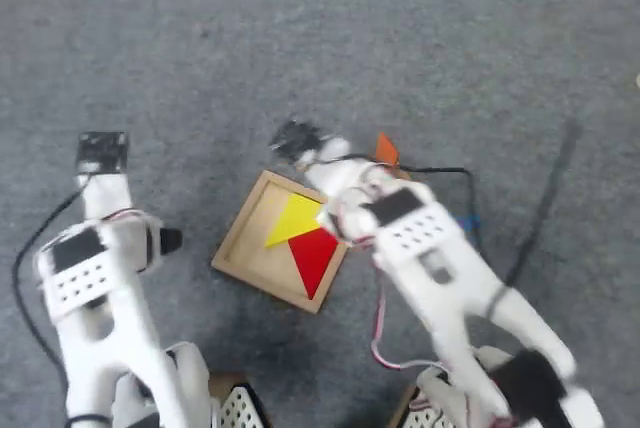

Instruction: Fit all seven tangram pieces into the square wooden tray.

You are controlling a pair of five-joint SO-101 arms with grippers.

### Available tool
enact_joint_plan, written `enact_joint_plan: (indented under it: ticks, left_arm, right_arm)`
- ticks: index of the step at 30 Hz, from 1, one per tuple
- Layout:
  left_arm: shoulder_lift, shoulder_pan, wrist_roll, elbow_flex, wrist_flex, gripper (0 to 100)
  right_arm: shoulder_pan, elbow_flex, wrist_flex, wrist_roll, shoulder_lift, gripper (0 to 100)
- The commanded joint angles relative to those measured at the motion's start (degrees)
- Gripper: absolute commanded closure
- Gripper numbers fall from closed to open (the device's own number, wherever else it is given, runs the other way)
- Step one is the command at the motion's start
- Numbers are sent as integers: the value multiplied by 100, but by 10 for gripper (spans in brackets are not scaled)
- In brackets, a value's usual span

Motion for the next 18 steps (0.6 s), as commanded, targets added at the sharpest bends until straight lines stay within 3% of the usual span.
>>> enact_joint_plan:
  ticks: [1, 8, 18]
  left_arm:
    - [-211, -888, -44, -418, -334, 700]
    - [1336, -1802, -35, -2308, -35, 700]
    - [3675, -1960, -44, -4171, 132, 700]
  right_arm:
    - [-637, -589, 40, 448, 453, 907]
    - [-901, -589, -479, 1055, 1253, 800]
    - [-927, -800, -884, 1231, 1727, 797]
